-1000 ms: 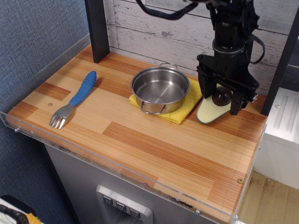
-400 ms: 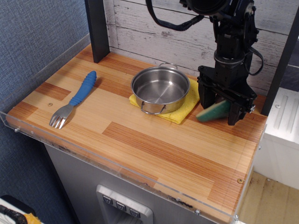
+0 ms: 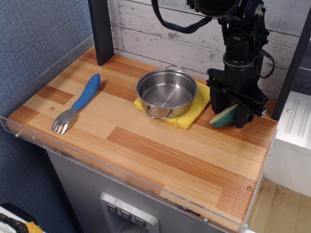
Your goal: Put the avocado between the blue fork and the silver pan.
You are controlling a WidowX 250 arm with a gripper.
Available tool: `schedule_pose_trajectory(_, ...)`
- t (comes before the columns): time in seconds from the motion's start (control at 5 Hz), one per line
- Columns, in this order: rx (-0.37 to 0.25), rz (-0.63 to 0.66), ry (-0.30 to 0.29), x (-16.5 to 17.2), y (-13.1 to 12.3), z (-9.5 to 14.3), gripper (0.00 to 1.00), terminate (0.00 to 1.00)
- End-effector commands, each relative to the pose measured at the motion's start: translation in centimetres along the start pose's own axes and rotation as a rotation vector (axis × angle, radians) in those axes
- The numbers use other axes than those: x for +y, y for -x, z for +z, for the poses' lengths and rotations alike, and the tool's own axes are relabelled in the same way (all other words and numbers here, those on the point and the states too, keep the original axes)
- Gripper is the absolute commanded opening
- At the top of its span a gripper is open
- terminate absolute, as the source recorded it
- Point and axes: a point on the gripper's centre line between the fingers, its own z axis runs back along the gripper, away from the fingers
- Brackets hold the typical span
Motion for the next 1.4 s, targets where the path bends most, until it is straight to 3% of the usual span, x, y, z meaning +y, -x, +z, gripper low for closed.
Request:
schedule_pose_trajectory(0.0, -0.105, -0.070, -0.009, -0.2, -1.6, 3.0, 0.00, 0.00)
schedule_pose_trajectory(0.4, -0.232, -0.185, -0.051, -1.9, -4.1, 7.1, 0.00, 0.00)
schedule_pose_trajectory(0.8, -0.263, -0.185, -0.062, -1.9, -3.9, 8.4, 0.00, 0.00)
schedule_pose_trajectory(1.2, -0.297, -0.090, -0.066, -0.6, -0.6, 12.2, 0.00, 0.00)
